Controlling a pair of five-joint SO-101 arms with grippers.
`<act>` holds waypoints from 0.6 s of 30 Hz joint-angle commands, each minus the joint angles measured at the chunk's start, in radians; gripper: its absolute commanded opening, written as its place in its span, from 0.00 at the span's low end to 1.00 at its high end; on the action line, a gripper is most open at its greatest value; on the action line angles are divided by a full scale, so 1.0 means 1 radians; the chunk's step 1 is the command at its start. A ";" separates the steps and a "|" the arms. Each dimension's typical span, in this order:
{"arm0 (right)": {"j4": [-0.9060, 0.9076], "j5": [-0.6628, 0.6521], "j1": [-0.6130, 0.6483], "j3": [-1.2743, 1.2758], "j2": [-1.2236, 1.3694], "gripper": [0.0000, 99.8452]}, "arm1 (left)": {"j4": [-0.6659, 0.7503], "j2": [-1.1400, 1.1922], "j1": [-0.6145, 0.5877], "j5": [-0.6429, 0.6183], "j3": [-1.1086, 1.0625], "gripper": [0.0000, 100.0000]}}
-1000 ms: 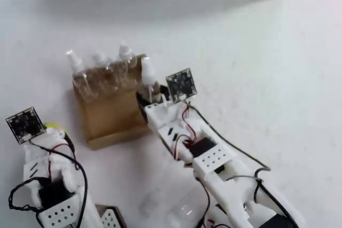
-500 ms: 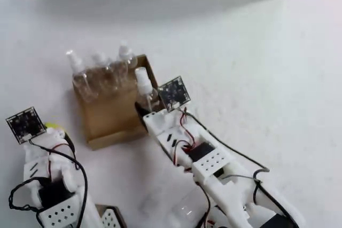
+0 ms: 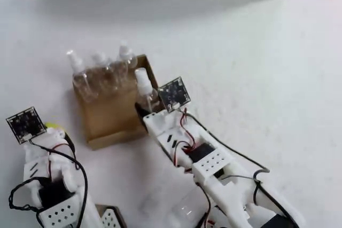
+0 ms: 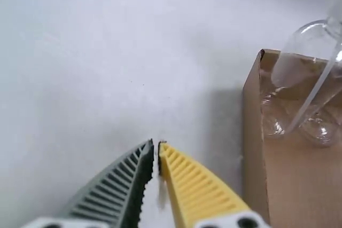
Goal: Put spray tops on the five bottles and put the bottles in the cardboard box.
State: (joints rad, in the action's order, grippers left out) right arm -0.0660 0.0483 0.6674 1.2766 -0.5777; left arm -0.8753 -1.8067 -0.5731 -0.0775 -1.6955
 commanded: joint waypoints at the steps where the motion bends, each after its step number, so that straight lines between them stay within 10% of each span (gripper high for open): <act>1: -0.013 -0.003 0.012 -0.002 0.001 0.03 | 0.032 -0.015 0.013 0.006 0.003 0.02; 18: -0.012 -0.003 0.042 0.003 0.001 0.13 | 0.026 -0.015 0.012 0.006 0.003 0.02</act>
State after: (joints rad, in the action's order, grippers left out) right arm -0.0660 0.0483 0.7073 1.2812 -0.5777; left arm -0.8753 -1.8067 -0.5731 -0.0775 -1.6955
